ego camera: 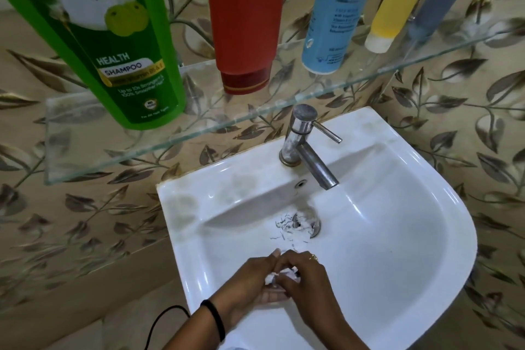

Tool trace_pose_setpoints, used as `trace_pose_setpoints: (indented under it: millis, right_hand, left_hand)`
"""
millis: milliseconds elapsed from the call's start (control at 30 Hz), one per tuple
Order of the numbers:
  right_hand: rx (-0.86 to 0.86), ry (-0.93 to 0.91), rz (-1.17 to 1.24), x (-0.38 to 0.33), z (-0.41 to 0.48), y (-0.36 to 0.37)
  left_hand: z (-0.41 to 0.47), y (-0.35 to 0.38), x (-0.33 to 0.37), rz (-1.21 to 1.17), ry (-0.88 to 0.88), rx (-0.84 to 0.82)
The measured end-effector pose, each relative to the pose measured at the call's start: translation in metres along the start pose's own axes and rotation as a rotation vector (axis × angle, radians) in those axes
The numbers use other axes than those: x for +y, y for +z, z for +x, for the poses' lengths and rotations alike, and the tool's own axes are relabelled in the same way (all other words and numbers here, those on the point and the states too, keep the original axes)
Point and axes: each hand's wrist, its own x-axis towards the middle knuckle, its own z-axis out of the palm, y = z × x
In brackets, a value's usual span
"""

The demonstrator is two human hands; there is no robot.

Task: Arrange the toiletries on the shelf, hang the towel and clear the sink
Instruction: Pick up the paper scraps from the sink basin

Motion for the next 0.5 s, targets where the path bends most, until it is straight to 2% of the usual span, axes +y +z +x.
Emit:
trace_pose_setpoints:
  millis: [100, 167, 267, 300, 367, 400, 433, 500]
  right_hand:
    - [0.078, -0.031, -0.084, 0.003, -0.003, 0.009]
    - [0.017, 0.010, -0.009, 0.005, -0.001, 0.008]
    - [-0.207, 0.125, 0.191, 0.010, 0.014, -0.012]
    - [-0.168, 0.152, 0.169, 0.018, 0.022, -0.018]
    - [0.061, 0.158, -0.031, 0.036, 0.039, -0.028]
    - [0.119, 0.167, -0.140, 0.043, 0.046, -0.028]
    - [0.108, 0.191, -0.237, 0.048, 0.052, -0.026]
    - [-0.023, 0.216, -0.395, 0.059, 0.061, -0.013]
  left_hand:
    - [0.002, -0.004, -0.005, 0.059, 0.047, -0.033]
    - [0.002, -0.007, -0.005, 0.130, 0.096, -0.010]
    - [0.002, -0.011, -0.002, 0.224, 0.158, 0.124]
    - [0.003, -0.013, 0.000, 0.252, 0.171, 0.174]
    - [0.006, -0.018, 0.007, 0.281, 0.208, 0.249]
    - [0.007, -0.020, 0.010, 0.283, 0.235, 0.278]
    - [0.008, -0.023, 0.014, 0.275, 0.262, 0.303]
    - [0.007, -0.027, 0.021, 0.230, 0.300, 0.335]
